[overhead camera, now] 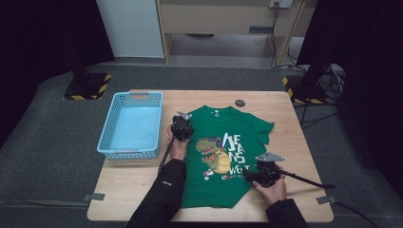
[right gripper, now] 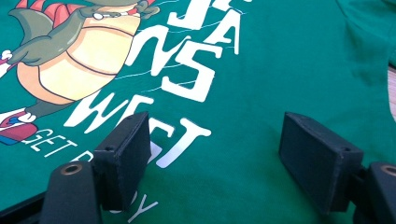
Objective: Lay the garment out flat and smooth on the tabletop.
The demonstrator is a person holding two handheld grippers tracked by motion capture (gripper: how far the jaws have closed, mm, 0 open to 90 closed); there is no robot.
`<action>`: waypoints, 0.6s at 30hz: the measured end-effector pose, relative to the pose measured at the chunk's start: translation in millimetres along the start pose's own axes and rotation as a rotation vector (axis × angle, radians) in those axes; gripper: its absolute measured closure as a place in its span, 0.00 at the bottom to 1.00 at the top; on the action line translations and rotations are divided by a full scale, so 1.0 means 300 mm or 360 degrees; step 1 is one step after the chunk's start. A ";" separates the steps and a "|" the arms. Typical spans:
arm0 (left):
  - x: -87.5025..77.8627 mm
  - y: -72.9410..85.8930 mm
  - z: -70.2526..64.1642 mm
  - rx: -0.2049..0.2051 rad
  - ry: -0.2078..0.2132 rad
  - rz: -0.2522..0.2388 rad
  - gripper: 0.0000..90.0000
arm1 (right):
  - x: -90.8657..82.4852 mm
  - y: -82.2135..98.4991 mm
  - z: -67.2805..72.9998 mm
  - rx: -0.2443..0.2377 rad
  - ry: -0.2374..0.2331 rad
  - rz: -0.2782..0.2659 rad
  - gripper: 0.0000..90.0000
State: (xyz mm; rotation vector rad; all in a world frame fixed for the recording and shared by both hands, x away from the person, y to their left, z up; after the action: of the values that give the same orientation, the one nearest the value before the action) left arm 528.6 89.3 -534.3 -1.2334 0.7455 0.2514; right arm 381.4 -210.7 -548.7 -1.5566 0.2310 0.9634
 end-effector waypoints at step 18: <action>-0.092 -0.079 0.024 -0.0098 0.0119 -0.0167 0.45 | 0.000 0.002 -0.001 -0.0004 -0.0003 -0.0007 0.28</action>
State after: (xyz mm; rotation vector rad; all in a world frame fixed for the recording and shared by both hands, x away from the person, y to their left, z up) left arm 524.1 93.7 -497.9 -1.3424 0.7391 0.1435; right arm 381.0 -211.2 -549.0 -1.5580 0.2249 0.9618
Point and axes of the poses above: each handheld gripper's, and its own axes: x roughly forward along the jaws, y roughly out of its underside, z roughly to its left, the point moved 2 cm from there along x, roughly forward along the jaws, and after that the axes turned 5 degrees about x, right-handed, at the moved point
